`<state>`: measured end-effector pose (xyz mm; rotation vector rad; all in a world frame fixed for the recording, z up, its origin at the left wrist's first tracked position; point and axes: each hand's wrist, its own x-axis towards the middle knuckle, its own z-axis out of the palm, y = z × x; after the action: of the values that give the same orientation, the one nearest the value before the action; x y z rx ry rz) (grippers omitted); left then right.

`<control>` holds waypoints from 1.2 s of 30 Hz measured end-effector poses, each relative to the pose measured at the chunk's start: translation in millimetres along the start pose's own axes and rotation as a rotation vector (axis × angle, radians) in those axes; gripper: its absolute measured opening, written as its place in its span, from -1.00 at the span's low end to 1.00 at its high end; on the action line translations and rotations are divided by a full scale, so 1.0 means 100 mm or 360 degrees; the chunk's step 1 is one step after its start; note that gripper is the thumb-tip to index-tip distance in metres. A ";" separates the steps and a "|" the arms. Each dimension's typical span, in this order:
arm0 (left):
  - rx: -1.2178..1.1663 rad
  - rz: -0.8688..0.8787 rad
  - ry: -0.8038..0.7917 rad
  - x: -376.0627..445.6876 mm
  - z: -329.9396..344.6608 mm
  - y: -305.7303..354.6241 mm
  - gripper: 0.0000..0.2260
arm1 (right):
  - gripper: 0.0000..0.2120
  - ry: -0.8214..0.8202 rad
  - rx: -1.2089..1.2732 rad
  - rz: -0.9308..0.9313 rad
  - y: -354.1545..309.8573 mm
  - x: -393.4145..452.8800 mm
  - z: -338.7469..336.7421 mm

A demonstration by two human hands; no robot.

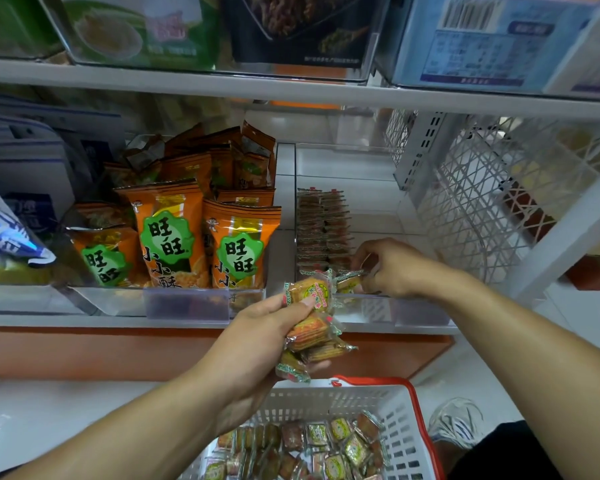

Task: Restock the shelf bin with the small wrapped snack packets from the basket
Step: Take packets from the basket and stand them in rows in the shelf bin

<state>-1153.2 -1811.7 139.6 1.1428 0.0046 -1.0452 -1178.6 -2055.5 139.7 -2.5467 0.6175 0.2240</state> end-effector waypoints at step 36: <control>0.0267 0.0253 -0.0103 -0.10 0.01 0.00 -0.78 | -0.80 -0.0281 0.1024 -0.0560 -0.43 -0.71 -0.08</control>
<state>-1159.6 -1805.9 144.7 1.2390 -0.2255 -0.9532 -1221.1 -1998.8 184.9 -1.9384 0.1277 0.0998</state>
